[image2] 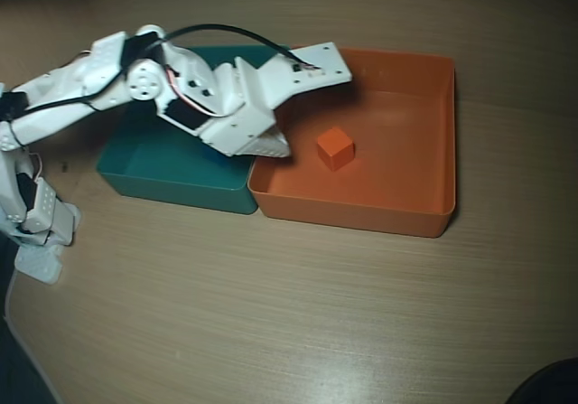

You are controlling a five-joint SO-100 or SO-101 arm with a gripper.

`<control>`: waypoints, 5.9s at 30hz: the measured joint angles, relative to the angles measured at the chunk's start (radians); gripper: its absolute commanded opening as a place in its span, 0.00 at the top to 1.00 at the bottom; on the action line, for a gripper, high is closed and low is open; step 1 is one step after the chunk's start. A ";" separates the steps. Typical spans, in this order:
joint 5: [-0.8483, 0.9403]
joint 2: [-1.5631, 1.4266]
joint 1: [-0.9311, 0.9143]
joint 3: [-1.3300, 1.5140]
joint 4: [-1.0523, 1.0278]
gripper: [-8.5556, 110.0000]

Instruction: Grasp a cube and put it in the box.

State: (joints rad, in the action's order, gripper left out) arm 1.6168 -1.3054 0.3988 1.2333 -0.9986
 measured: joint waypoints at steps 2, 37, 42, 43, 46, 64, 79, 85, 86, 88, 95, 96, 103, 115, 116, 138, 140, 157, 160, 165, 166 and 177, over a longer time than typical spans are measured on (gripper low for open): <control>0.000 -0.114 -0.029 0.089 0.000 0.97; 0.006 -1.825 -0.551 1.829 0.000 0.97; 0.006 -1.997 -0.534 1.879 -0.005 0.96; 0.006 -2.026 -0.534 1.879 -0.006 0.96; 0.006 -2.033 -0.540 1.879 -0.015 0.96; -0.003 -2.042 -0.506 1.879 -0.337 0.96; -0.003 -2.042 -0.506 1.879 -0.337 0.96; -0.003 -2.042 -0.506 1.879 -0.337 0.96; -0.003 -2.042 -0.506 1.879 -0.337 0.96; -0.003 -2.042 -0.506 1.879 -0.337 0.96; -0.003 -2.042 -0.506 1.879 -0.337 0.96; -0.003 -2.042 -0.506 1.879 -0.337 0.96; -0.003 -2.042 -0.506 1.879 -0.337 0.96; -0.003 -2.042 -0.506 1.879 -0.337 0.96; -0.003 -2.042 -0.506 1.879 -0.337 0.96; -0.003 -2.042 -0.506 1.879 -0.337 0.96; -0.003 -2.042 -0.506 1.879 -0.337 0.96; -0.003 -2.042 -0.506 1.879 -0.337 0.96; -0.003 -2.042 -0.506 1.879 -0.337 0.96; -0.003 -2.042 -0.506 1.879 -0.337 0.96; -0.003 -2.042 -0.506 1.879 -0.337 0.96; -0.003 -2.042 -0.506 1.879 -0.337 0.97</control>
State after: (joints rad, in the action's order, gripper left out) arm 1.6137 -3.3471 -0.1074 3.1124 -1.3361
